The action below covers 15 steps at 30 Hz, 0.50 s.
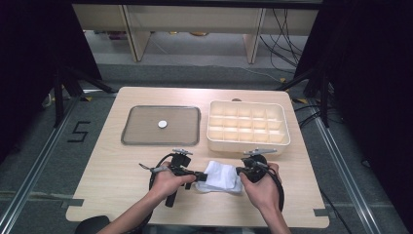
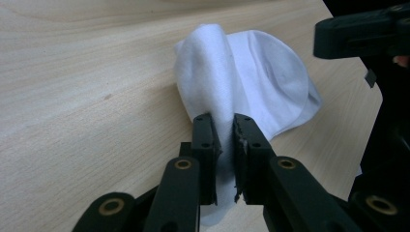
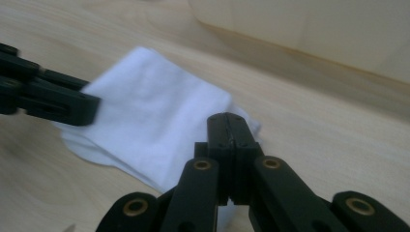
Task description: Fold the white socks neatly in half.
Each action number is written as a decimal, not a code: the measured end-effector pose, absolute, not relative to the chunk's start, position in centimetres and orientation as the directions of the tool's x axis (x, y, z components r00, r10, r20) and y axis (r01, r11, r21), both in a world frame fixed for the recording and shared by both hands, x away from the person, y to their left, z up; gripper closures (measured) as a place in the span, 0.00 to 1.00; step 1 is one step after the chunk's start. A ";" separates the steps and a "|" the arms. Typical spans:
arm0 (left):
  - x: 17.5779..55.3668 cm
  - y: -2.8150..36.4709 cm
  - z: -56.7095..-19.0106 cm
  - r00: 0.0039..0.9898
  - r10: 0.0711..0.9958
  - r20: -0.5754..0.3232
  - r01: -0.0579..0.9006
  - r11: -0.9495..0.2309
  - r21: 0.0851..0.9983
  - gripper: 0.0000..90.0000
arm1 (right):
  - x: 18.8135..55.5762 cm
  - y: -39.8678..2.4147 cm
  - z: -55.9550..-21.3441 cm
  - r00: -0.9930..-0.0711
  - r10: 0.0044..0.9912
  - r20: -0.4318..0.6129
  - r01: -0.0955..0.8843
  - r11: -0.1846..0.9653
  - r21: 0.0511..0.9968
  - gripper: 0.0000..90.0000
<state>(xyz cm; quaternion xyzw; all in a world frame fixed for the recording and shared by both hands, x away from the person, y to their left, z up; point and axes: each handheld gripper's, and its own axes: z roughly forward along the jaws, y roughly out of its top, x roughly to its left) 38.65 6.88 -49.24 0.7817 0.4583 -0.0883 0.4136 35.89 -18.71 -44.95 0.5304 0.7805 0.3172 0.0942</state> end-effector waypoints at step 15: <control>38.5 6.9 -48.7 0.569 0.630 -0.528 0.786 -0.228 0.575 0.89 | 36.7 -16.3 -48.2 -0.428 0.883 0.194 0.834 0.303 0.462 1.00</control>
